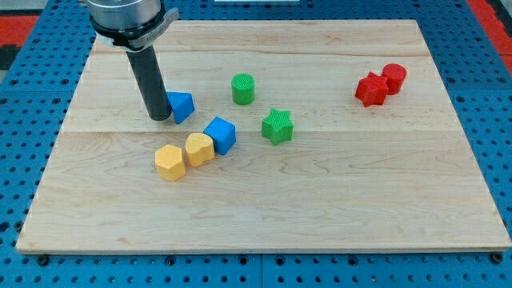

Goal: Place the yellow heart to the top left side of the yellow hexagon

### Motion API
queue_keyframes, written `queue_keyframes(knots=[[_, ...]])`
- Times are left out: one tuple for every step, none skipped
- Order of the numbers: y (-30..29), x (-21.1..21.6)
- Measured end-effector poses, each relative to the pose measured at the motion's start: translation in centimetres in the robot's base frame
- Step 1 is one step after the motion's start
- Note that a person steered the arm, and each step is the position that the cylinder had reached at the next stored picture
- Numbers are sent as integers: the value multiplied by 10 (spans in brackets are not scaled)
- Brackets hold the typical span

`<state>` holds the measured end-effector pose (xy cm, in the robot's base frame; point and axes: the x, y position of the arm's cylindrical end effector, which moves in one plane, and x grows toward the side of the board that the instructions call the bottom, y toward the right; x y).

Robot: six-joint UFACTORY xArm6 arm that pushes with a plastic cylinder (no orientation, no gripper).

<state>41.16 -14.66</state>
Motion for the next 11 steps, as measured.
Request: queue_keyframes(knots=[[-24, 26], [-32, 83], [-16, 122], [38, 125], [86, 106], [99, 69], [88, 53], [97, 58], [67, 58], [24, 58], [26, 45]])
